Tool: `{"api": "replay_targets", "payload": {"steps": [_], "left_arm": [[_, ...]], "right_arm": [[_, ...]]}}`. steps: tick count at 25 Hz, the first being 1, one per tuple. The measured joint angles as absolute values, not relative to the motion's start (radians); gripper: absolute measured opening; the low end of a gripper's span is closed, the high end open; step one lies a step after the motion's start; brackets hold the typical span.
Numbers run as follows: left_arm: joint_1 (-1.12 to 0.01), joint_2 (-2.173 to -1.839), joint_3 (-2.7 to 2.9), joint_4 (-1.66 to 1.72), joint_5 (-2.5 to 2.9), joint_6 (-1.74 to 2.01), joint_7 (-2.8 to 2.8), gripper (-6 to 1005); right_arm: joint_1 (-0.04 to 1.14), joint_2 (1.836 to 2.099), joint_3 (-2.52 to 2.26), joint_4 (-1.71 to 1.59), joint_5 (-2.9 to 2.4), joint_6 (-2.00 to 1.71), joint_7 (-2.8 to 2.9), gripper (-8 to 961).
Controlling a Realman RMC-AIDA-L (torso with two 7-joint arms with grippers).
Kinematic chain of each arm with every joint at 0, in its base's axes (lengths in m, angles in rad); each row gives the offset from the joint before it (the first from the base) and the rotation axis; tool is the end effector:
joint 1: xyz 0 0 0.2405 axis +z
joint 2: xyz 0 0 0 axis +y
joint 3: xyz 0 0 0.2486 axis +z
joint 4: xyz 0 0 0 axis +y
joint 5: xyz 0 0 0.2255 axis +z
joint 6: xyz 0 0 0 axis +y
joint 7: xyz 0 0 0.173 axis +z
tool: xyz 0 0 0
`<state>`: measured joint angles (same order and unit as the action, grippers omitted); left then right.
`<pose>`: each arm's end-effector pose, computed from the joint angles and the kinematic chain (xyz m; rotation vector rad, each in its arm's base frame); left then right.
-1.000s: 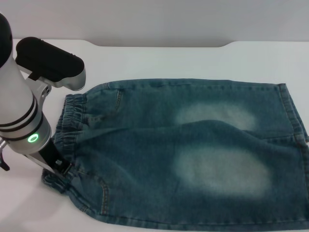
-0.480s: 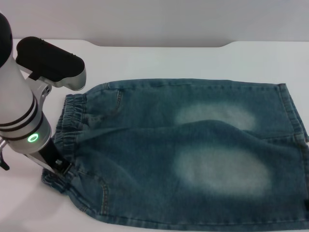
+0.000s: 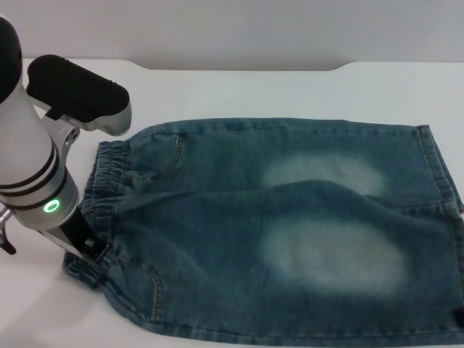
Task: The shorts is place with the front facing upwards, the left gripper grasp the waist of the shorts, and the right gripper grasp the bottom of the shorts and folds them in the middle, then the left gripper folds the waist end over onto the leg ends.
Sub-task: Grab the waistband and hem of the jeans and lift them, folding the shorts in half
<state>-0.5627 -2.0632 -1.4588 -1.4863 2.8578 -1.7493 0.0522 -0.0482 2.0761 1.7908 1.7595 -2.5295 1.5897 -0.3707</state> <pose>-0.1992 0.3312 -0.0213 -2.1656 -1.1760 0.8816 0.2939 0.2468 0.0349 -2.1306 1.5533 -0.3327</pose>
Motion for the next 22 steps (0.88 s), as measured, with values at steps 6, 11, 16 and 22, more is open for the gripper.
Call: {"api": "replay_targets", "payload": {"steps": [6, 11, 16, 22], "left_arm": [[-0.563, -2.063, -1.459, -1.486, 2.858, -1.749, 0.052, 33], [-0.563, -2.063, -1.459, -1.492, 2.858, -1.756, 0.052, 32], [-0.566, -2.065, -1.459, -1.490, 2.858, -1.758, 0.052, 32], [-0.574, -2.066, -1.459, -1.487, 2.858, -1.757, 0.052, 32]], "right_arm": [[-0.049, 2.077, 1.791, 1.739, -2.526, 1.584, -0.370, 471], [-0.048, 2.077, 1.791, 1.739, -2.525, 1.586, -0.370, 472], [-0.049, 2.076, 1.791, 1.733, -2.529, 1.581, -0.370, 470], [-0.046, 2.076, 1.797, 1.726, -2.530, 1.580, -0.370, 468]]}}
